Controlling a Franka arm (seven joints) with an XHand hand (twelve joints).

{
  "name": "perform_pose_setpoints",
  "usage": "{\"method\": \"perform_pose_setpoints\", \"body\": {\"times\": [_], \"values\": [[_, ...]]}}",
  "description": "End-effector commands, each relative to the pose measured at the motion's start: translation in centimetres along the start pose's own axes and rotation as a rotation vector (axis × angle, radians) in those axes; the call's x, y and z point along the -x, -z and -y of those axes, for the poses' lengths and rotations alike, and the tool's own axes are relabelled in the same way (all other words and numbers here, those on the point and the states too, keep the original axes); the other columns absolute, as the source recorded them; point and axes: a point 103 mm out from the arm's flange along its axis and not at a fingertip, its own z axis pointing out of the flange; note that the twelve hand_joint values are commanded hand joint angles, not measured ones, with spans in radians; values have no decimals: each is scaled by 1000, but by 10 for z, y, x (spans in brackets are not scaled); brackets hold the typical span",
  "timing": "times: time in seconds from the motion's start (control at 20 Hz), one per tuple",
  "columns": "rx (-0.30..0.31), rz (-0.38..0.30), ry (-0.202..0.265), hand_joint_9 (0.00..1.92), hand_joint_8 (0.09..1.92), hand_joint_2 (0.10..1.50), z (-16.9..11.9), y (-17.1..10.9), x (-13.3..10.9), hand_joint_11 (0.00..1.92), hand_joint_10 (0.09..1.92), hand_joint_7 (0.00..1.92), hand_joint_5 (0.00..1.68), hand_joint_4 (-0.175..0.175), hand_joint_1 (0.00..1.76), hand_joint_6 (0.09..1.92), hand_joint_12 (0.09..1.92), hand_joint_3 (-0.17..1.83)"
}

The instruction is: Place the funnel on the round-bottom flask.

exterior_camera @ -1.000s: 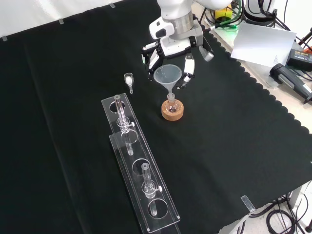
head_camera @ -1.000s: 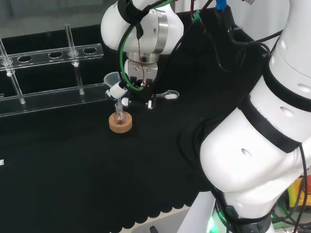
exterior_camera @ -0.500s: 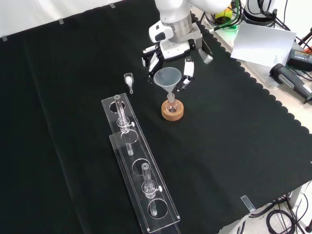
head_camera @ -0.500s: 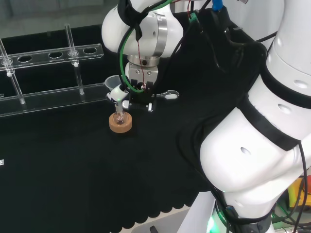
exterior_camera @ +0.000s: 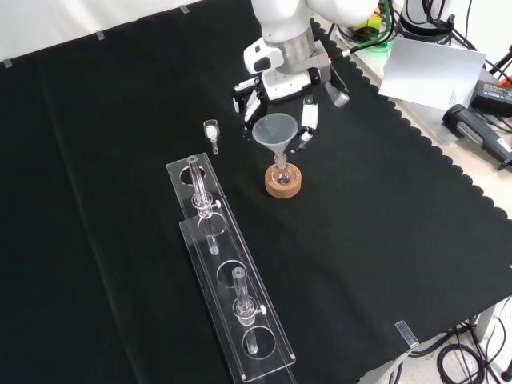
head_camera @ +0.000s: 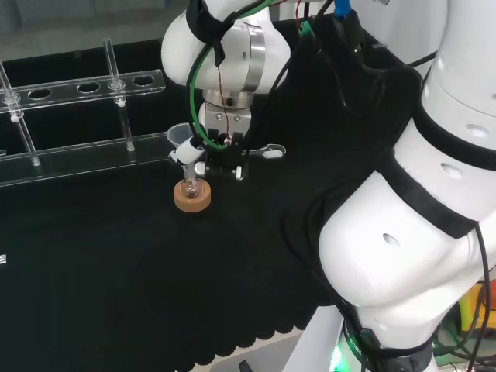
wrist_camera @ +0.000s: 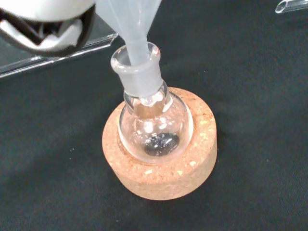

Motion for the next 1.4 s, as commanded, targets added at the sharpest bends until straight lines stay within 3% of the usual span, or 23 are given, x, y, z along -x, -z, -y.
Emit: {"method": "perform_pose_setpoints", "body": {"times": [0.05, 0.75, 1.4], "values": [[-7, 3, -4, 827, 585, 489, 0, -2, 1, 0, 337, 1131, 882, 85, 900, 612, 1266, 916], [-23, 0, -7, 827, 584, 484, 1, -6, 2, 0, 332, 1132, 868, 83, 896, 609, 1263, 915], [-30, 7, -7, 815, 556, 454, 2, -6, 2, 0, 319, 1069, 750, 52, 814, 614, 1246, 828]]}}
